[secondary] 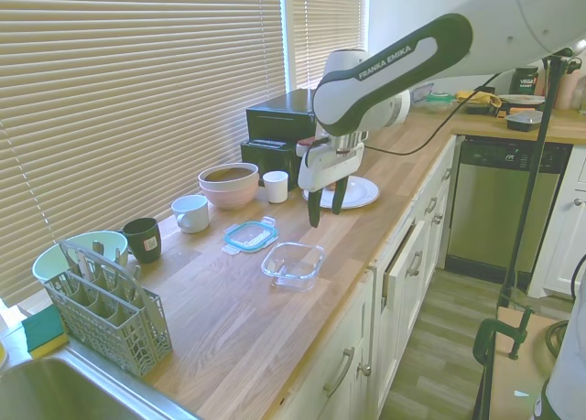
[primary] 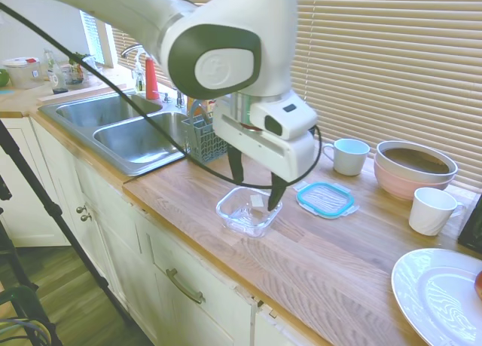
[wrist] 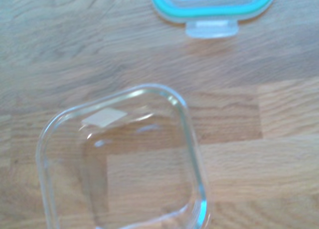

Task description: Cover the lid of the food container

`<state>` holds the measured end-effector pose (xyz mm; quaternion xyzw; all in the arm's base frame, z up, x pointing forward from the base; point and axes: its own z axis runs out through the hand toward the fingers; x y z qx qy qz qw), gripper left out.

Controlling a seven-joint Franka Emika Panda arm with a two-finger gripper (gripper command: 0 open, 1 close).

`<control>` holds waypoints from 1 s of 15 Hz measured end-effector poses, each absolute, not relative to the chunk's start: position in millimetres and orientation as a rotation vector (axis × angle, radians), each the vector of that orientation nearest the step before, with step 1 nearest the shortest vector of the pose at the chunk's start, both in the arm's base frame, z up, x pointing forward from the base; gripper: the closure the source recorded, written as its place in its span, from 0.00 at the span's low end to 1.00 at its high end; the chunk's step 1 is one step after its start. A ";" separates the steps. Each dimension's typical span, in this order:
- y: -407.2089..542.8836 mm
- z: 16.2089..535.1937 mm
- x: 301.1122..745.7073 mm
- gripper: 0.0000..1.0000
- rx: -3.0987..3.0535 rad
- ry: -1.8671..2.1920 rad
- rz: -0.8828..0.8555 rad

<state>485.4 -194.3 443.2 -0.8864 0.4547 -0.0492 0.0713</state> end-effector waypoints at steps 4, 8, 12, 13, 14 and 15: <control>-221.6 432.7 520.7 0.00 -2.644 1.346 -0.139; -254.1 415.6 554.2 0.00 -2.632 1.315 -0.140; -285.5 403.3 579.7 0.00 -2.606 1.260 -0.137; -291.6 402.0 585.7 0.00 -2.593 1.235 -0.137; -296.7 399.0 592.1 0.00 -2.584 1.218 -0.141; -301.1 394.7 597.6 0.00 -2.579 1.205 -0.140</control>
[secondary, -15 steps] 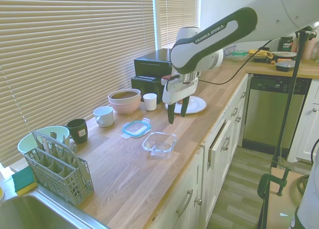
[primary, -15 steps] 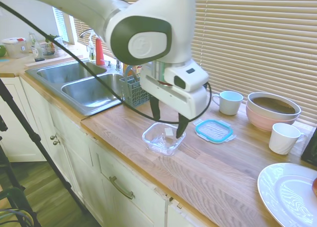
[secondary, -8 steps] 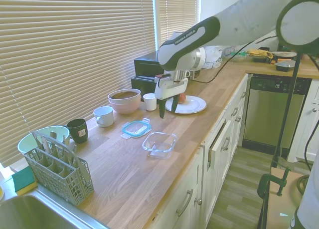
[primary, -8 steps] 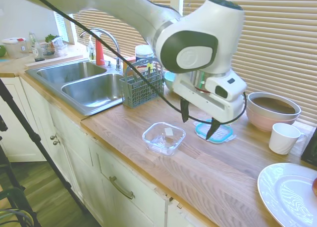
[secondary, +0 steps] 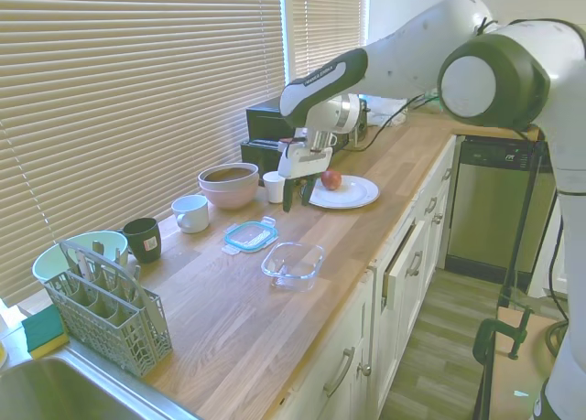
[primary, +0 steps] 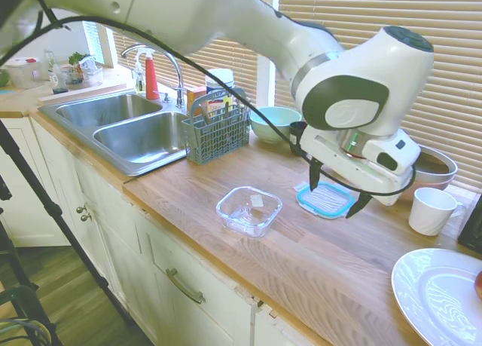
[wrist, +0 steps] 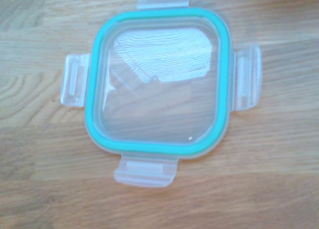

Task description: Cover the lid of the food container

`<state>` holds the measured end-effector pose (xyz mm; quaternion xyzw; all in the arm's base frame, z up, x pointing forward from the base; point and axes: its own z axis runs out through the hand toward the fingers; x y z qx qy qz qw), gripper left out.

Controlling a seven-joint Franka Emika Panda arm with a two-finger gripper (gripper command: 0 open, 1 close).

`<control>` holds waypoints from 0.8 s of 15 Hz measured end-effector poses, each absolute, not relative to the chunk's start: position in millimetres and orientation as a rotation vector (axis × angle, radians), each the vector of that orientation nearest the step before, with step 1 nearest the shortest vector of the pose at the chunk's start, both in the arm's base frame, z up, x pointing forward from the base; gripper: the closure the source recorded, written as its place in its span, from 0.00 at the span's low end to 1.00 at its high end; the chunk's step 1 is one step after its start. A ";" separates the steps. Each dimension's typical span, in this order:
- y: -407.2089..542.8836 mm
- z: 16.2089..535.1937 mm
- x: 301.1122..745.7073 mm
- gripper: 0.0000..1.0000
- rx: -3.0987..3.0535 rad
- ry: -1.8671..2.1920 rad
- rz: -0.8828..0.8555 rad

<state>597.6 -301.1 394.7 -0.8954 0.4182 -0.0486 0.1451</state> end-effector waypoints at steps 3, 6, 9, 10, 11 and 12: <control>-304.3 374.8 620.9 0.00 -2.566 1.175 -0.141; -305.8 359.8 639.7 0.00 -2.568 1.160 -0.143; -308.2 353.8 653.3 0.00 -2.570 1.158 -0.157; -307.5 351.5 657.2 0.00 -2.568 1.156 -0.156; -306.7 348.3 660.7 0.00 -2.563 1.155 -0.150; -306.5 343.0 663.4 0.00 -2.558 1.154 -0.136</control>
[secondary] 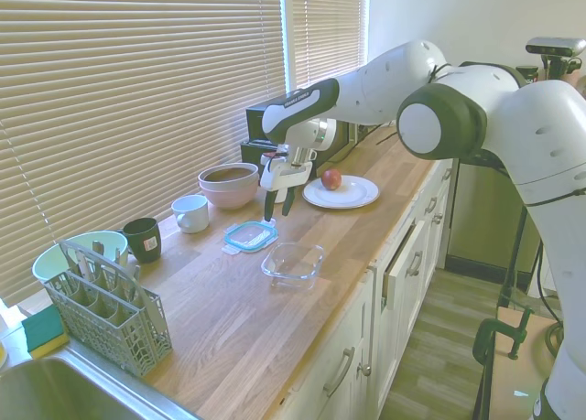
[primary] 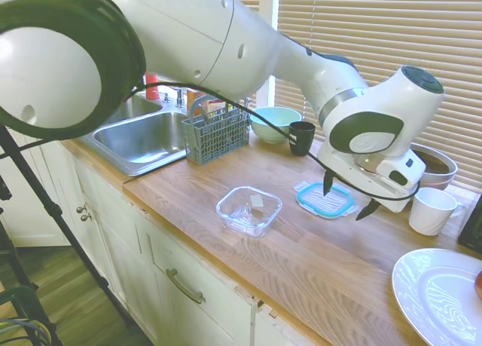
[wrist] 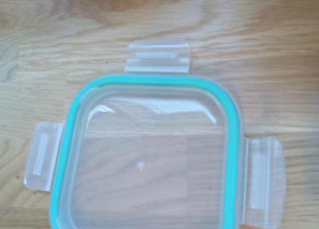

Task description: Cover the lid of the food container

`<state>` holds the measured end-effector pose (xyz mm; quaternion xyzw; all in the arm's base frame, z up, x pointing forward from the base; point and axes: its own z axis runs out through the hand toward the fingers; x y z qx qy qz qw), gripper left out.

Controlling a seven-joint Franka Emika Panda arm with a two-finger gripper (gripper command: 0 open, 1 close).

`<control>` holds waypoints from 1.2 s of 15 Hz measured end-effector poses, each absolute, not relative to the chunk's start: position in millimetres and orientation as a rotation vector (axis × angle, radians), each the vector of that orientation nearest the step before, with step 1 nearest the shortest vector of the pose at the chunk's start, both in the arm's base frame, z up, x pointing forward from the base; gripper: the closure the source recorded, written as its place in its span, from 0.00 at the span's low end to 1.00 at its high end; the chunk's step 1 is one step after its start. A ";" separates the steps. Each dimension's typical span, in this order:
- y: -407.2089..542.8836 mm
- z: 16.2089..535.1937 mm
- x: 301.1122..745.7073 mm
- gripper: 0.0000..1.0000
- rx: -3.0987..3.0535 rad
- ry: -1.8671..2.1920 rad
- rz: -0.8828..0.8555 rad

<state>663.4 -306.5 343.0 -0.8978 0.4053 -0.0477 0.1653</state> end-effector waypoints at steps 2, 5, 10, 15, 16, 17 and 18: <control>-306.6 336.5 667.6 0.00 -2.543 1.154 -0.112; -303.5 337.7 674.1 0.00 -2.522 1.155 -0.100; -293.2 341.8 684.2 0.00 -2.497 1.161 -0.093; -285.0 336.1 696.1 0.00 -2.495 1.162 -0.088; -284.8 335.8 698.0 0.00 -2.494 1.162 -0.090; -284.8 335.8 700.3 0.00 -2.493 1.165 -0.093; -284.9 335.2 702.3 0.00 -2.492 1.168 -0.092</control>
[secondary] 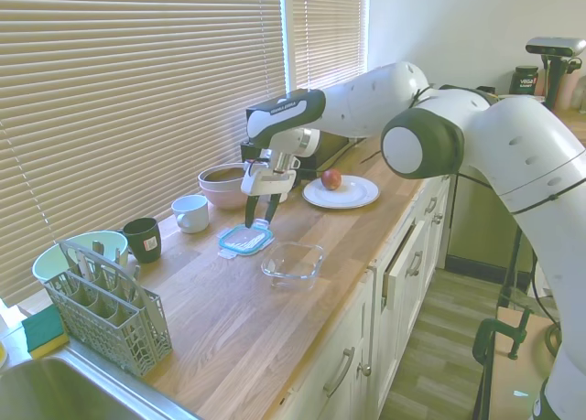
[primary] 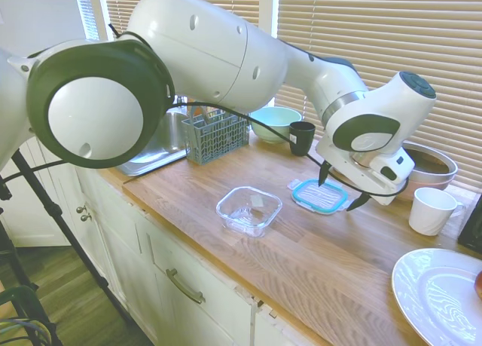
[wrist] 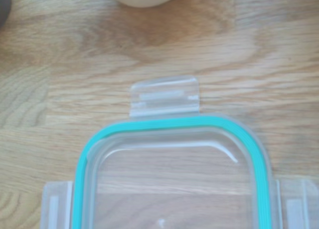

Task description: Cover the lid of the food container

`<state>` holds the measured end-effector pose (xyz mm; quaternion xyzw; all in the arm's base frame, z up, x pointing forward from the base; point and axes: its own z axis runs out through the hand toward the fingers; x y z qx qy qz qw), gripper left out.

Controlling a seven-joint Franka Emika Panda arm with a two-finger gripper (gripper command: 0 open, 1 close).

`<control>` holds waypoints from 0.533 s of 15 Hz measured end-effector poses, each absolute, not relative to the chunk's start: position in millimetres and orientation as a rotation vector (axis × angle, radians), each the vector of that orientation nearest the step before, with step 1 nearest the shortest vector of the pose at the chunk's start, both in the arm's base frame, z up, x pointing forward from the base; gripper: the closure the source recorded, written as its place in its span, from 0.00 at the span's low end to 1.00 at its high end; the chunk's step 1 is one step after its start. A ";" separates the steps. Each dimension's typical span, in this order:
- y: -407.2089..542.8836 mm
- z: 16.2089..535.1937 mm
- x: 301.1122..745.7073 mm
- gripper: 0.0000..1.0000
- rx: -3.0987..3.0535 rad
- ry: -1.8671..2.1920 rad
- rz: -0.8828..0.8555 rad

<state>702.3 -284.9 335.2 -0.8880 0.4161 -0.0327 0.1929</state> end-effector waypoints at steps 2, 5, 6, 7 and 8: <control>-284.9 332.1 705.2 1.00 -2.490 1.169 -0.077; -286.2 327.1 708.3 1.00 -2.488 1.172 -0.059; -286.5 326.6 709.6 1.00 -2.488 1.171 -0.060; -286.8 325.8 710.9 1.00 -2.489 1.170 -0.059; -287.5 325.3 711.5 1.00 -2.490 1.169 -0.058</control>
